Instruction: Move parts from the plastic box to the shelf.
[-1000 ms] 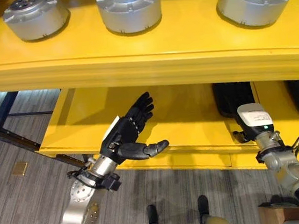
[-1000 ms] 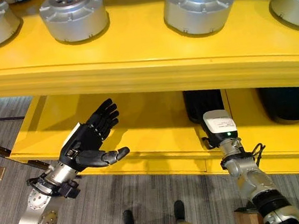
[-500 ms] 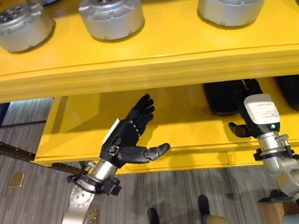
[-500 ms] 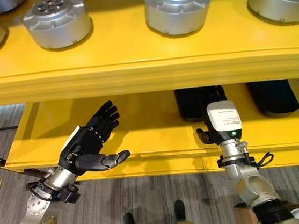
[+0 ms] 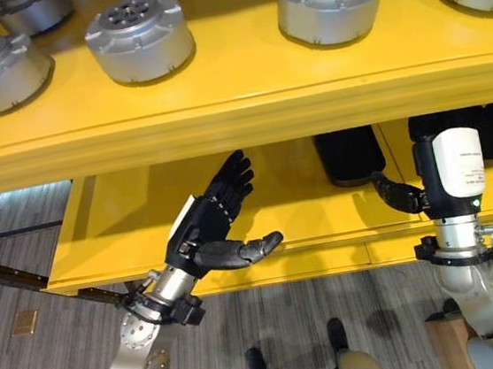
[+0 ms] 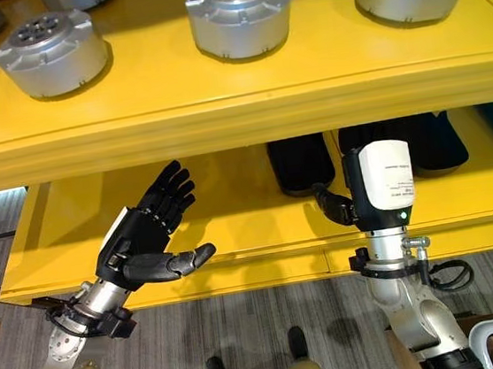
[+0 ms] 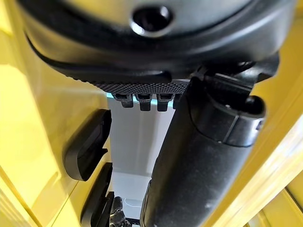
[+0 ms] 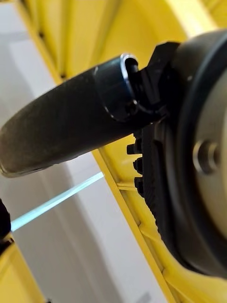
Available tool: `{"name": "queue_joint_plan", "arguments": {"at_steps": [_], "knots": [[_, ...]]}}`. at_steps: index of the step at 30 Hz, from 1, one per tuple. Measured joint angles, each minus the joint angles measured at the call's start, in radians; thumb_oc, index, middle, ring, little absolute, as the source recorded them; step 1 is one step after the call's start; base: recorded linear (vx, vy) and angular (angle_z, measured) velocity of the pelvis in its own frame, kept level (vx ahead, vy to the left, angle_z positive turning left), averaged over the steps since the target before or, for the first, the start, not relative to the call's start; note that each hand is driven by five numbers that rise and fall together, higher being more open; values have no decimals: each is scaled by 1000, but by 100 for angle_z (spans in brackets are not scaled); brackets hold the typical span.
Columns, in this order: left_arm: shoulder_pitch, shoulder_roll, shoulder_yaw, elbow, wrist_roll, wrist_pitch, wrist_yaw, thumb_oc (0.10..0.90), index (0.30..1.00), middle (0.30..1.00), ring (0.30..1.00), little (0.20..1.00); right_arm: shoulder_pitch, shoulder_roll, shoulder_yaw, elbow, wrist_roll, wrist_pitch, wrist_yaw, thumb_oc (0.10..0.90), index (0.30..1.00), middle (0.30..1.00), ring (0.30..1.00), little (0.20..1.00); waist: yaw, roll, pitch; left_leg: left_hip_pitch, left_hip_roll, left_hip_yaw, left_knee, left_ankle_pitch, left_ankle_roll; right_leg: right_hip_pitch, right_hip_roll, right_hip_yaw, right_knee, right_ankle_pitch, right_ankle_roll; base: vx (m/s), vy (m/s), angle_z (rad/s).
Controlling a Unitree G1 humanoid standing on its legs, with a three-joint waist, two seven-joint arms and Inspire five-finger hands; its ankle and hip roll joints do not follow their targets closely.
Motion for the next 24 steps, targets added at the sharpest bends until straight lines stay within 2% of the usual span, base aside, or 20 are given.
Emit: {"name": "queue_joint_plan", "arguments": {"at_steps": [3,5,10,11,12,14,16,17,18,19,20,21,22,24], "knots": [[12,-2,-1,0,-31,0,-1,900,1000,1000,1000,1000,43,29,-5,-7,88,-11,38,900,1000,1000,1000,1000,-3,0,-1,6,-4,10,0,-9,5,1,-3,13,0,1,2,19,194,-11],[33,-5,-3,-1,-32,-1,-9,900,1000,1000,1000,1000,98,70,-12,-8,205,-4,81,900,1000,1000,1000,1000,-24,-2,-6,12,-16,22,0,-18,13,1,-13,26,0,3,8,54,360,-13],[32,-9,-28,-1,-32,-6,-28,900,1000,1000,1000,1000,215,74,-20,-9,254,7,116,900,1000,1000,1000,1000,-63,-23,-16,22,-44,52,0,-26,23,-7,-39,57,0,5,32,22,209,-14],[32,-9,-40,-1,-31,-12,-27,900,1000,1000,1000,1000,247,75,-27,-12,259,7,116,900,1000,1000,1000,1000,-73,-30,-20,25,-49,60,0,-30,26,-7,-44,65,0,5,35,-109,138,-42],[33,-8,-41,-1,-29,-28,-17,900,1000,1000,1000,1000,278,74,-28,-12,264,7,117,900,1000,1000,1000,1000,-81,-53,-33,18,-57,87,0,-34,31,-31,-52,86,0,15,47,-144,104,-42],[24,-2,-43,0,-25,-36,15,900,1000,1000,1000,1000,284,77,-26,-14,281,7,119,900,1000,1000,1000,1000,-108,-77,-38,11,-66,112,0,-34,34,-53,-57,102,1,29,56,-138,50,-41],[15,18,-43,3,-21,-37,37,900,1000,1000,1000,1000,281,81,-22,-13,291,5,121,900,1000,1000,1000,1000,-109,-108,-38,15,-64,163,4,-35,37,-78,-52,100,1,62,62,-68,14,-79],[16,23,-43,8,-21,-37,45,900,1000,1000,1000,1000,272,81,-21,-13,303,0,124,900,1000,1000,1000,1000,-107,-128,-36,24,-59,215,0,-43,46,-96,-45,66,1,92,75,-71,3,-96],[15,23,-48,13,-21,-35,45,900,1000,1000,1000,1000,272,80,-21,-13,309,-2,123,900,1000,1000,1000,1000,-112,-131,-37,29,-59,222,0,-52,55,-96,-52,66,0,91,83,-68,-3,-70],[14,24,-58,13,-21,-32,43,900,1000,1000,1000,1000,274,80,-21,-13,318,-6,120,900,1000,1000,1000,1000,-120,-132,-38,37,-62,220,-1,-56,55,-90,-62,41,-1,44,96,-146,-67,-20],[11,21,-78,17,-20,-33,44,900,1000,1000,1000,1000,273,79,-22,-5,319,-7,112,900,1000,1000,1000,1000,-120,-112,-37,37,-44,225,0,-52,64,-97,-67,-12,24,2,85,-164,-80,-14],[11,22,-107,18,-17,-33,42,900,1000,1000,1000,1000,273,77,-22,-2,320,-7,105,900,1000,1000,1000,1000,-113,-78,-37,29,-18,233,0,-44,63,-147,-71,-65,168,-46,53,-223,-122,-9],[10,24,-122,18,-7,-34,40,900,1000,1000,1000,1000,273,75,-22,-2,320,-7,104,900,1000,1000,1000,1000,-106,-64,-38,27,-6,235,1,-40,60,-165,-82,-76,261,-78,55,-219,-143,-2],[0,46,-153,26,16,-47,37,900,1000,1000,1000,1000,235,63,4,9,319,-11,100,900,1000,1000,1000,1000,-73,-55,-40,20,25,250,32,-18,47,-192,-172,-115,562,-197,50,-184,-195,-16]]}}
